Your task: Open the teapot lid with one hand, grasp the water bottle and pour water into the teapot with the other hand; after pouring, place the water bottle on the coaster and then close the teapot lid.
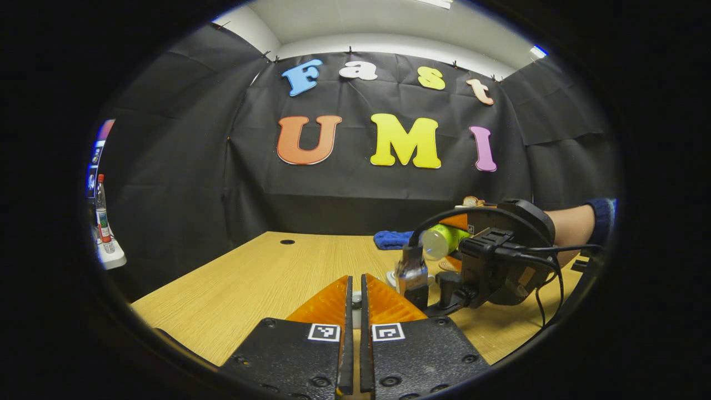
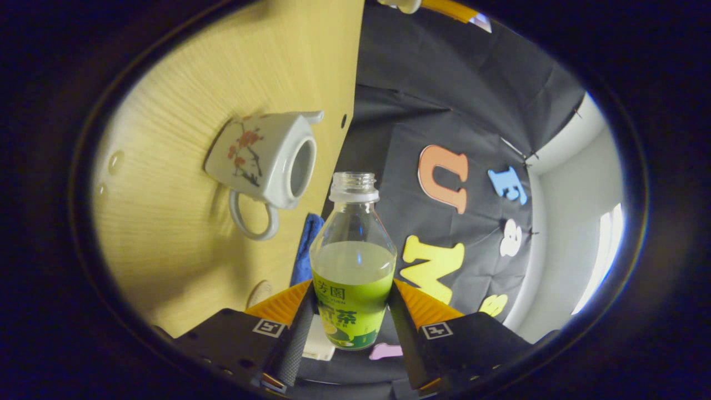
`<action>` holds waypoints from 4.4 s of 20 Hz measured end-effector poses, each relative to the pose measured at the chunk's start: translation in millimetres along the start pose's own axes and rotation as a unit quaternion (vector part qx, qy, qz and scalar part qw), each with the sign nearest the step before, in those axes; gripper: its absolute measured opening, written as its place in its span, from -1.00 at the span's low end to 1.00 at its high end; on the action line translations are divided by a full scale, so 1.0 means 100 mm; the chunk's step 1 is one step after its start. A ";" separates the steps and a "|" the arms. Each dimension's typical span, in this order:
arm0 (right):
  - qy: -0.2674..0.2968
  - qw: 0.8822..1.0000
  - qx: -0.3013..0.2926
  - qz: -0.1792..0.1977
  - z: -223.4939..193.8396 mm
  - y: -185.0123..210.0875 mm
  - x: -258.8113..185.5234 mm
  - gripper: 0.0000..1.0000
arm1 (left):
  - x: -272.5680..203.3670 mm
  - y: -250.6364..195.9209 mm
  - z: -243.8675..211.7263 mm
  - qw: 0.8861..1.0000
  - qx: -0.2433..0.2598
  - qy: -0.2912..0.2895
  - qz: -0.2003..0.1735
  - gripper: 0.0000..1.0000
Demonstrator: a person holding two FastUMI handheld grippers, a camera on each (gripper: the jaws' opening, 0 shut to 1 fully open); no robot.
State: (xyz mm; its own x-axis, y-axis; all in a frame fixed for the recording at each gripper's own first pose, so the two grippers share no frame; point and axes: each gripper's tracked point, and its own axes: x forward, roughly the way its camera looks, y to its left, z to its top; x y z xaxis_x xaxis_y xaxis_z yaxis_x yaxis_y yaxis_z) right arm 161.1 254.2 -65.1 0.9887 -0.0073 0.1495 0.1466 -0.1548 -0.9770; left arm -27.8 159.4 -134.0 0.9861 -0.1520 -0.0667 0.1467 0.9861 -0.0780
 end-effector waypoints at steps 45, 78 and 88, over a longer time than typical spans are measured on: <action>0.054 0.595 0.782 0.176 -1.30 0.44 0.70 0.95 | 0.58 -0.57 -0.04 0.999 0.006 0.049 -0.006 -0.86; -0.020 0.674 0.734 0.081 -1.94 0.07 -0.69 0.90 | 1.32 -0.76 -0.15 0.997 0.015 0.071 0.022 -0.81; -0.013 0.672 0.738 0.065 -2.10 -0.07 -1.07 0.96 | 0.95 -0.96 0.32 0.999 0.013 0.036 0.016 -0.81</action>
State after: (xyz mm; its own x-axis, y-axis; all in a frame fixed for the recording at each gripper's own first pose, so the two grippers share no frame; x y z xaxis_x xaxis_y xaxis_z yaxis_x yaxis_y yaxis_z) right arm 47.6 48.1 -42.6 0.9935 0.0940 0.0643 -0.0894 0.9935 -0.0709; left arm 54.6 52.5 -101.2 0.9821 -0.1246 -0.1411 0.1188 0.9917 -0.0491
